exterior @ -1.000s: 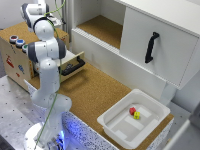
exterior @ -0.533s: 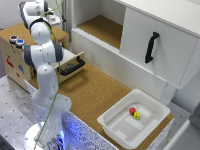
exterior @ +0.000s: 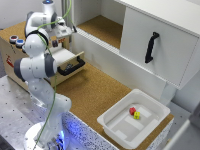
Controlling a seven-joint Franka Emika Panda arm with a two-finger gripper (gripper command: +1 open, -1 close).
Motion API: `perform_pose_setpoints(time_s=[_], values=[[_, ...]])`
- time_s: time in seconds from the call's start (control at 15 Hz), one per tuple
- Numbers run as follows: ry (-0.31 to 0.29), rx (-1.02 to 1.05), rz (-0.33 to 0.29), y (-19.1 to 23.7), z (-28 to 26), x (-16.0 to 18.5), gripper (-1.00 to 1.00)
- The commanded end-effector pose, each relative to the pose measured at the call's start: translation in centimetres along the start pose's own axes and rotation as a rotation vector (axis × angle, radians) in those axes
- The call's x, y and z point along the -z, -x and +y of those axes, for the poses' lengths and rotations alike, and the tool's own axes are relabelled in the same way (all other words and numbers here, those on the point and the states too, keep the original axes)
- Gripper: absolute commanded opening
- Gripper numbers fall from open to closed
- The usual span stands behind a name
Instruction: Move to the drawer, then place the purple object
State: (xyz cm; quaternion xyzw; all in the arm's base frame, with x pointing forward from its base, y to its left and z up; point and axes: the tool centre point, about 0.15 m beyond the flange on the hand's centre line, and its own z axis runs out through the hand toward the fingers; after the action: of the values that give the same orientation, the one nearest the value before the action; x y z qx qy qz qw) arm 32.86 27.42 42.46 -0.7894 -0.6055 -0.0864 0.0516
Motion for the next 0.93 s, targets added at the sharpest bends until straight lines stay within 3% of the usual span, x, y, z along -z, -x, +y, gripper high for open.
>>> perform_pose_setpoints(time_s=[0.0,0.13,0.27,0.4,0.67,0.73,0.87], values=[[-0.051,0.109,0.035,0.0,1.4,-5.6,-1.00],[-0.018,0.135,0.031,-0.8,1.0,-7.1,-1.00],[0.071,0.182,0.036,-1.1,0.0,-8.4,-1.00],[0.081,0.193,0.017,-1.3,-0.8,-9.7,-1.00],[0.047,0.154,-0.029,-1.6,-0.6,-10.9,-1.00],[0.065,0.159,-0.022,-1.5,-0.8,-10.4,1.00],[0.084,0.148,0.003,-1.6,-1.7,-7.8,1.00]])
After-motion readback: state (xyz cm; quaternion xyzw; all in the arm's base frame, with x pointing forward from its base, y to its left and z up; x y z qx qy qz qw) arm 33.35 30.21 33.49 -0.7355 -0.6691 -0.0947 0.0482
